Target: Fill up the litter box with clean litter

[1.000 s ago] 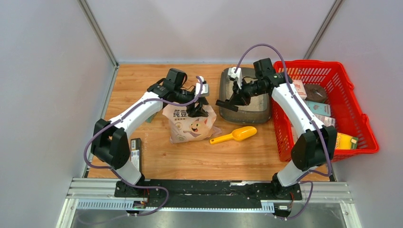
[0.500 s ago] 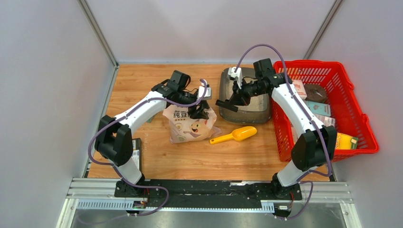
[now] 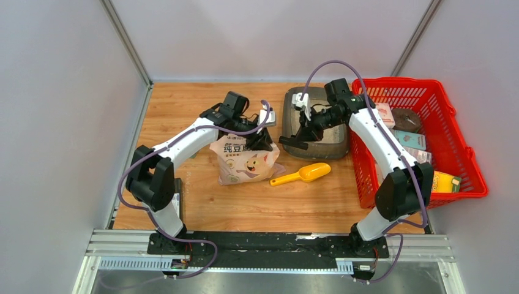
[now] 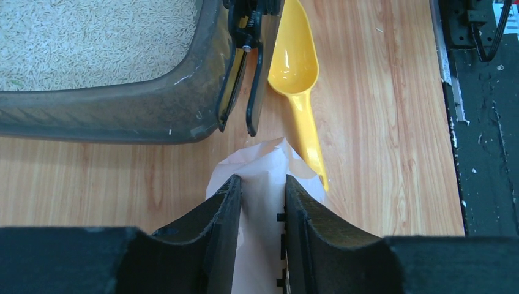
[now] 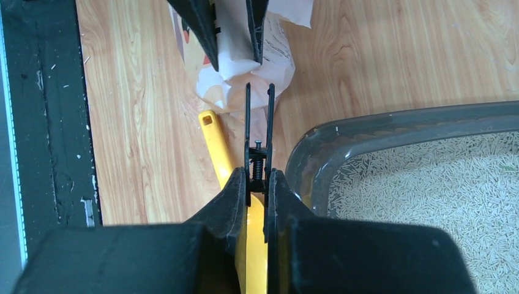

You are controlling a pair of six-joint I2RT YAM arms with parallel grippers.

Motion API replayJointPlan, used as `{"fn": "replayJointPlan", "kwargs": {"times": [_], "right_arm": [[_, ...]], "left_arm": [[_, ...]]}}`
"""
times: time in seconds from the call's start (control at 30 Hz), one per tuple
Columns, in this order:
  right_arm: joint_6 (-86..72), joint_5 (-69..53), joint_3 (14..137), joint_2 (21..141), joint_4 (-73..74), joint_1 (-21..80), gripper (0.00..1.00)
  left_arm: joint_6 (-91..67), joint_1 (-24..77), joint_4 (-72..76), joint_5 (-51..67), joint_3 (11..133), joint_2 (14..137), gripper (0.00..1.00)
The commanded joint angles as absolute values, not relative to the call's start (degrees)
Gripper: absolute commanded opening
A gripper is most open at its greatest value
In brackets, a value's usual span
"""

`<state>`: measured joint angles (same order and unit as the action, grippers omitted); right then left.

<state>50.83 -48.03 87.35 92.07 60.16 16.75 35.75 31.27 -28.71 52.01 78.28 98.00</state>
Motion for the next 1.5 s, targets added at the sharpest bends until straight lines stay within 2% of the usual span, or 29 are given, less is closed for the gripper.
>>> {"fn": "replayJointPlan", "kwargs": {"times": [0.0, 0.03, 0.1, 0.13, 0.17, 0.2, 0.7, 1.07, 1.2, 1.4, 1.47], "right_arm": [[54.9, -49.3, 88.9, 88.9, 63.3, 17.5, 0.0], [56.5, -49.5, 89.0, 88.9, 63.8, 17.8, 0.0], [57.8, -49.6, 89.3, 88.9, 65.4, 18.0, 0.0], [58.3, -49.6, 89.4, 88.9, 65.9, 18.3, 0.0], [59.0, -49.6, 89.6, 88.9, 66.2, 18.3, 0.0], [59.3, -49.6, 89.6, 88.9, 66.8, 18.4, 0.0], [57.0, -43.2, 88.1, 88.9, 58.3, 22.4, 0.0], [60.0, -45.2, 89.7, 89.6, 62.9, 23.7, 0.0], [57.2, -43.6, 88.8, 89.6, 60.6, 24.2, 0.0], [52.6, -39.6, 88.2, 90.4, 55.2, 25.8, 0.0], [52.4, -39.3, 88.2, 90.5, 54.4, 26.2, 0.0]], "left_arm": [[32.8, 32.4, -26.6, 54.9, 79.6, 98.8, 0.37], [32.8, 32.4, -27.2, 55.1, 79.7, 99.1, 0.36], [33.7, 32.4, -28.7, 55.4, 80.4, 99.4, 0.27], [34.2, 32.4, -30.7, 55.9, 80.9, 99.9, 0.19], [34.6, 32.4, -30.8, 56.0, 81.1, 99.9, 0.03], [34.8, 32.3, -30.8, 56.1, 80.5, 99.8, 0.0], [30.7, 32.4, -26.7, 56.3, 79.7, 99.1, 0.0], [29.7, 32.3, -25.8, 56.0, 79.7, 99.1, 0.0], [29.0, 32.2, -25.6, 56.2, 79.6, 99.0, 0.0], [29.4, 31.3, -26.9, 57.7, 79.5, 97.9, 0.22], [29.9, 30.6, -28.3, 57.5, 78.9, 96.6, 0.26]]}}
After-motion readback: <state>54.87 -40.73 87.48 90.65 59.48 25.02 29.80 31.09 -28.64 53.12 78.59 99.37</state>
